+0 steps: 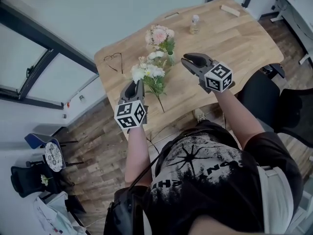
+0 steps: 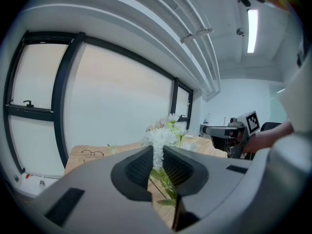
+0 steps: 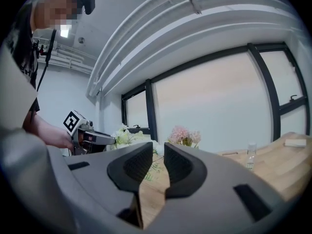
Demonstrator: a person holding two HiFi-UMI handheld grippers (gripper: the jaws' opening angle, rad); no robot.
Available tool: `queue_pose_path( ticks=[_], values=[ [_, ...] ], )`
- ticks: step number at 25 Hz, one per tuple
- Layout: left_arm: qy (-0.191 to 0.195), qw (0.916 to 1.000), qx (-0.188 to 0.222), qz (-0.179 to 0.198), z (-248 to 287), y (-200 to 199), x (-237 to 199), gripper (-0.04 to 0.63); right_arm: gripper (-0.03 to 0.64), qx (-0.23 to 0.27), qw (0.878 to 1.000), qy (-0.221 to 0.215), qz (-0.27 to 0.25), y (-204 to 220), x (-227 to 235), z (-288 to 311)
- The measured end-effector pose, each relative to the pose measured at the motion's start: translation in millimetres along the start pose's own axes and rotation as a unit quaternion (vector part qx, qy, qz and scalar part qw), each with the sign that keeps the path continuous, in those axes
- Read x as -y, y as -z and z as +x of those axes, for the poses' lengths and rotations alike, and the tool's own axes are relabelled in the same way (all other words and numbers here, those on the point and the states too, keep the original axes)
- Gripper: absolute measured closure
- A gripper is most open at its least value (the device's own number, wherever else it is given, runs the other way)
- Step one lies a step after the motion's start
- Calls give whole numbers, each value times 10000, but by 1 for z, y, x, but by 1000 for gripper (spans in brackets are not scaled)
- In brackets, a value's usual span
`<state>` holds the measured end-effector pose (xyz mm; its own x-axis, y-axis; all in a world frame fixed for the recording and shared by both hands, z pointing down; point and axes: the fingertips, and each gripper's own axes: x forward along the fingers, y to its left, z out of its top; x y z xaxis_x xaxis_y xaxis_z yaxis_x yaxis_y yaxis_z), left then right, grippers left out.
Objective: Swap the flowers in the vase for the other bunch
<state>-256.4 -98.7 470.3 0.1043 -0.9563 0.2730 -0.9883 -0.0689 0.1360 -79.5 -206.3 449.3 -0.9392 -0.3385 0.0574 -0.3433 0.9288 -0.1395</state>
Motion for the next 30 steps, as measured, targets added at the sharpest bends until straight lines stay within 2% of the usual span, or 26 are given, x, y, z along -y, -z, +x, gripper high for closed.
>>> queue_pose_path(
  ticks=[6,19,30],
  values=[
    [100,9999,95,58,-12,-1,0,525,568,59,9999,41,-108,-6,-21,-12],
    [299,9994,152,108,-15,-1,-2,525,586,-126,9993,139,-328,-1,-45,-19],
    [266,9994,163,113,-17,0,-4,525,597,-181,9990,71,-409,1,-52,-13]
  ],
)
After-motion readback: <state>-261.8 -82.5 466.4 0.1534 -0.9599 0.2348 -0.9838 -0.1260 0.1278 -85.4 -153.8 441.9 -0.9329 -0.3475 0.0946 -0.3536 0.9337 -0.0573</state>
